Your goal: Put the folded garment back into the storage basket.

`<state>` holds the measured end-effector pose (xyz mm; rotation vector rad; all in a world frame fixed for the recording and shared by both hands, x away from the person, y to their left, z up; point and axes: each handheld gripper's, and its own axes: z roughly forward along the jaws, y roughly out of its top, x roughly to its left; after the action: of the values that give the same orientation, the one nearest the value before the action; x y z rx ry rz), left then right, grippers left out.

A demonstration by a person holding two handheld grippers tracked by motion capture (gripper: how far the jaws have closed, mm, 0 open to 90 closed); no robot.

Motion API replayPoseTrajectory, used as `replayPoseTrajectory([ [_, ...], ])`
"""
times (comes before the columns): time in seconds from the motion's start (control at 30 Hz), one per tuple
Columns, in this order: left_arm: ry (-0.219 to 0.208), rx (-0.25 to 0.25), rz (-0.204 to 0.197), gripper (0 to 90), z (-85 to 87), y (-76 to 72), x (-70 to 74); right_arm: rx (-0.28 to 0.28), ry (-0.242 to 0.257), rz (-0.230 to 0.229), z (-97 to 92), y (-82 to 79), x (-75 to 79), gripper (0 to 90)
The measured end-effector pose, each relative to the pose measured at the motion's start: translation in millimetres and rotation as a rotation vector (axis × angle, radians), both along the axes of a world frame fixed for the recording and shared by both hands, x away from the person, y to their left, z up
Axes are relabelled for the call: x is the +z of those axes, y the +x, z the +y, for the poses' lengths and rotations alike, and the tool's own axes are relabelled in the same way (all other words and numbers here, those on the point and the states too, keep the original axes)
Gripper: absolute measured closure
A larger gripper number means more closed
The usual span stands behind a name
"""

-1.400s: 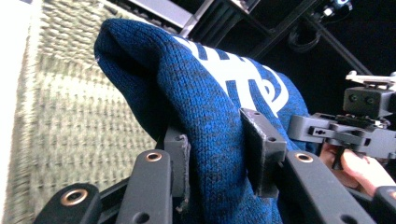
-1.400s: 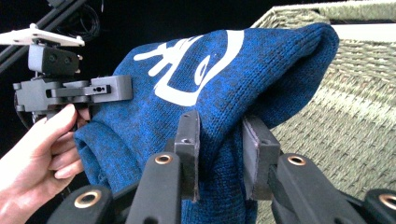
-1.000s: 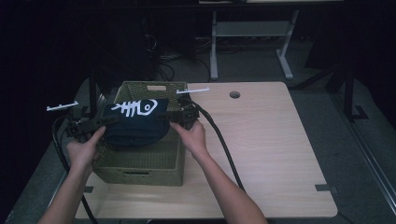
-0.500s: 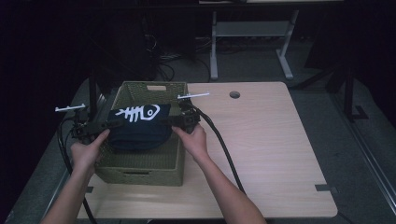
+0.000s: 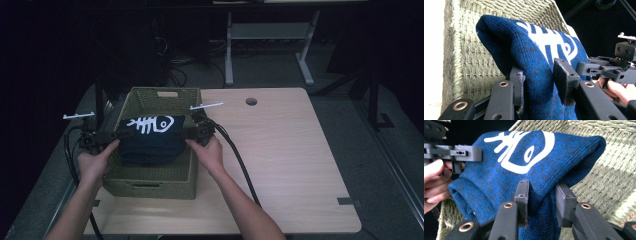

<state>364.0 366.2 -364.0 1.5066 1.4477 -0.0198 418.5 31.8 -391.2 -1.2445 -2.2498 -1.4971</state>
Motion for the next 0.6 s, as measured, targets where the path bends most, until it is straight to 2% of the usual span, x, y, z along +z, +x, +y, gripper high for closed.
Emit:
replayPoseTrajectory([
  [0.07,0.016,-0.005,0.003,64.7,-0.3,0.3,-0.7,0.002,-0.013,-0.005,0.5,-0.5,-0.2,66.2],
  [0.13,0.012,0.0,0.005,64.8,-0.4,0.4,-1.6,0.005,-0.032,-0.016,1.1,-1.2,-0.3,65.8],
  [0.33,0.022,0.009,0.004,64.2,-0.5,0.3,-1.5,0.005,-0.036,-0.023,0.5,-2.5,1.7,62.5],
  [0.53,0.051,0.015,0.01,62.9,-3.2,1.5,-1.8,-0.009,-0.058,-0.034,-0.8,-4.8,5.4,62.0],
  [0.6,0.072,0.032,0.003,60.5,-4.0,0.8,-0.9,-0.013,-0.082,-0.057,-0.8,-6.0,6.6,59.1],
])
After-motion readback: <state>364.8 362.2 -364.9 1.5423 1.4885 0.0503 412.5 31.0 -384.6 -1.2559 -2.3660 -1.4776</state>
